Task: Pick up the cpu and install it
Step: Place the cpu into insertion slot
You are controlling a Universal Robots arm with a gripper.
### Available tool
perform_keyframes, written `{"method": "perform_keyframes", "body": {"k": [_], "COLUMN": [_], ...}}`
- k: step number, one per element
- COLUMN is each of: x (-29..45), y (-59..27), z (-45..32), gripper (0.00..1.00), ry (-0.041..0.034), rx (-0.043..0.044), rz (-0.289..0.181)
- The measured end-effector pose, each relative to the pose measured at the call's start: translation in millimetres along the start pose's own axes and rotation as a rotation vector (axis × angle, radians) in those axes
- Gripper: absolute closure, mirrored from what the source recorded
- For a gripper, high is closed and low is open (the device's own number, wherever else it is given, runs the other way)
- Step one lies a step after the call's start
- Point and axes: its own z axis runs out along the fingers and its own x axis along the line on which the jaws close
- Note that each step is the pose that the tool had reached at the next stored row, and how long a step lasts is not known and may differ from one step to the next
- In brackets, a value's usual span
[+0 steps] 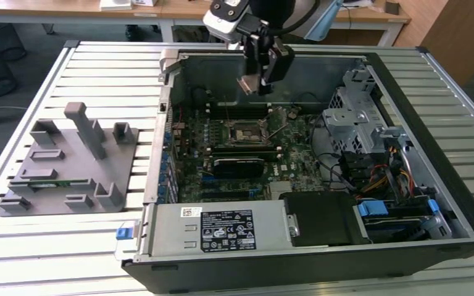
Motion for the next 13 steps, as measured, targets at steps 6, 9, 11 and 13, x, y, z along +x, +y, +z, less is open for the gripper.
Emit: {"method": "perform_keyframes", "body": {"k": [6,9,11,13], "x": [1.0,1.9,2.1,2.1], "y": [0.2,0.4,0.5,0.4], "z": [2.9,3.9,4.7,6.4], "gripper": [0.46,0.46,0.46,0.46], "ry": [-0.0026,-0.0038,-0.0038,-0.0037], "rx": [-0.0009,-0.0010,-0.0012,-0.0013], "rz": [0.065,0.086,0.089,0.089]}}
